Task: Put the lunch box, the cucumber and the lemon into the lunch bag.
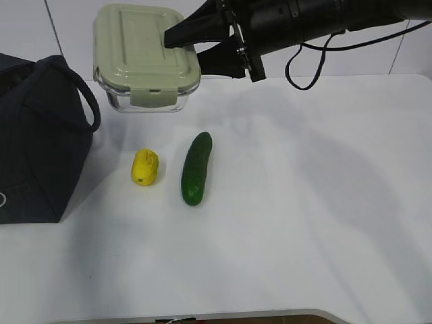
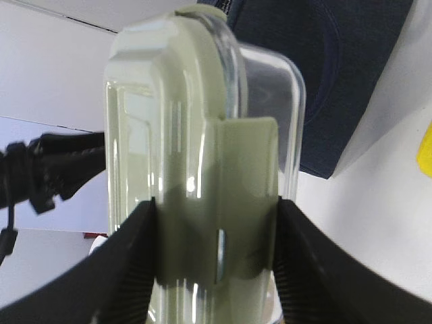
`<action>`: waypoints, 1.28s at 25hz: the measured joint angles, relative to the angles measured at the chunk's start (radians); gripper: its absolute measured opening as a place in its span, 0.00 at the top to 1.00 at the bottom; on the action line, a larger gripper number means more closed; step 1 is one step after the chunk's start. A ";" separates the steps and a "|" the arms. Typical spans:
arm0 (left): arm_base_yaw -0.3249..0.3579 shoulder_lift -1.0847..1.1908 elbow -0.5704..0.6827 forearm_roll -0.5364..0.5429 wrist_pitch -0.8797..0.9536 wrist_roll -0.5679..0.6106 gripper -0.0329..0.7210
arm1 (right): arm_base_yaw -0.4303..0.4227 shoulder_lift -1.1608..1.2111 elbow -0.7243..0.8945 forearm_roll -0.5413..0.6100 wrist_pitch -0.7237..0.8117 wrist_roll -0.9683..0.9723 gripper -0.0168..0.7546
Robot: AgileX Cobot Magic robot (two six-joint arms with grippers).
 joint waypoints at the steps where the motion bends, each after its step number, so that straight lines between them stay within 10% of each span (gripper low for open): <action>1: 0.000 0.036 -0.019 0.005 -0.012 0.000 0.48 | 0.000 0.000 0.000 0.000 0.000 0.000 0.48; 8: 0.056 0.267 -0.189 -0.027 -0.035 0.022 0.48 | 0.002 0.000 0.000 0.000 0.004 0.002 0.48; 20: 0.284 0.576 -0.395 -0.494 0.078 0.279 0.47 | 0.002 0.000 0.000 0.000 0.010 0.002 0.48; 28: 0.312 0.716 -0.404 -0.693 0.117 0.391 0.48 | 0.017 0.000 0.000 0.000 0.008 0.002 0.48; 32: 0.312 0.746 -0.404 -0.704 0.125 0.407 0.64 | 0.045 0.000 0.000 0.000 0.008 0.002 0.48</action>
